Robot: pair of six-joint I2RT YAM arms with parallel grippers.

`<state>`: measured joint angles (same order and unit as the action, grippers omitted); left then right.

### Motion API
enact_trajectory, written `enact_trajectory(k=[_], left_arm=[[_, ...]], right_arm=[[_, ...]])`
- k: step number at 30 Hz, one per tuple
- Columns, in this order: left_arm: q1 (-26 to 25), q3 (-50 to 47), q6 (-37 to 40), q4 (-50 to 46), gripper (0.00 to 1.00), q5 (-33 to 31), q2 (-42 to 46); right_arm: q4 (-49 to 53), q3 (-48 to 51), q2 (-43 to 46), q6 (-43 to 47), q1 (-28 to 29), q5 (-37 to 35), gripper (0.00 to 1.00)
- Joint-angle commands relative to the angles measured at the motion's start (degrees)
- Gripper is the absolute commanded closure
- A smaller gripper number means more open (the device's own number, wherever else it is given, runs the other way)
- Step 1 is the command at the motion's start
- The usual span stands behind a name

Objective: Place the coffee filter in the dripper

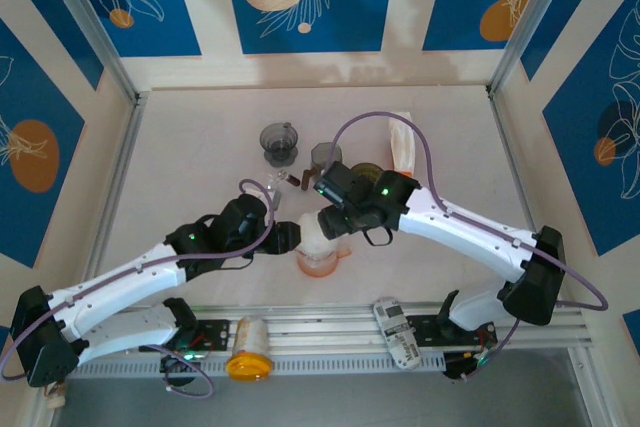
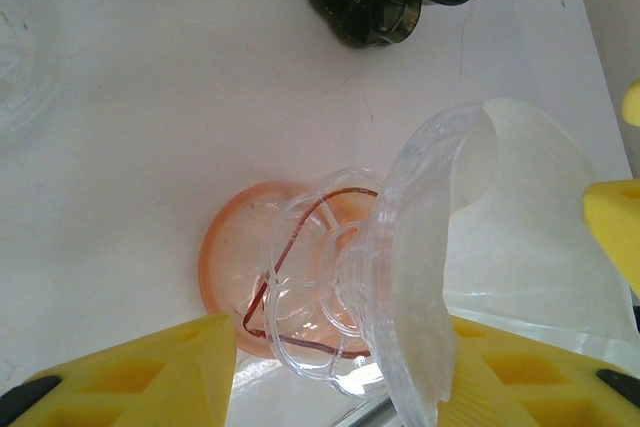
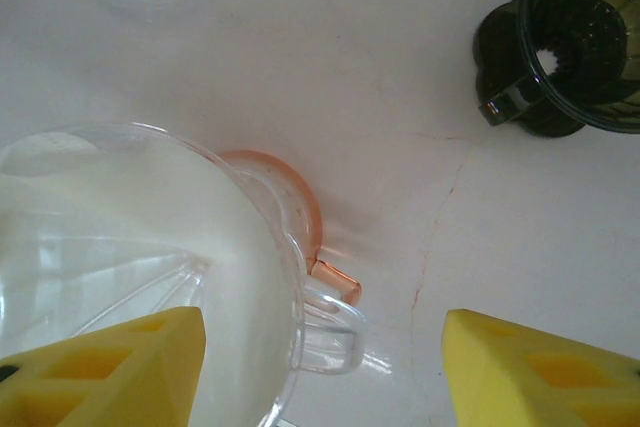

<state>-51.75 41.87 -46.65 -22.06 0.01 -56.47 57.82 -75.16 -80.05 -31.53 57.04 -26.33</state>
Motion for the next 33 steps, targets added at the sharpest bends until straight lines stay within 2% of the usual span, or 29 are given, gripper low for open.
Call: enact_trajectory(k=[1,11,19,25,29,33], left_arm=[[0.6,-0.6,-1.0,0.2,0.48,0.6,0.3],[0.6,-0.6,-1.3,-0.1,0.48,0.3,0.4],[0.5,-0.1,-1.1,0.2,0.3,-0.1,2.9],[0.6,0.3,-1.2,1.0,0.21,0.0,4.8],[0.7,1.2,-1.0,-1.4,0.21,-3.3,6.9],[3.7,1.3,-0.6,-4.2,0.33,-5.7,9.2]], right_arm=[[2.6,1.6,2.1,-2.3,0.4,-1.3,0.36],[2.5,2.4,3.2,-3.0,0.4,-1.7,0.36],[-0.5,1.0,5.8,-1.6,0.4,-1.9,0.35],[-1.0,0.8,8.0,-2.0,0.4,-2.6,0.34],[-1.8,1.4,11.2,-2.6,0.2,-4.9,0.34],[-2.4,3.3,15.2,-3.4,-0.5,-7.5,0.35]])
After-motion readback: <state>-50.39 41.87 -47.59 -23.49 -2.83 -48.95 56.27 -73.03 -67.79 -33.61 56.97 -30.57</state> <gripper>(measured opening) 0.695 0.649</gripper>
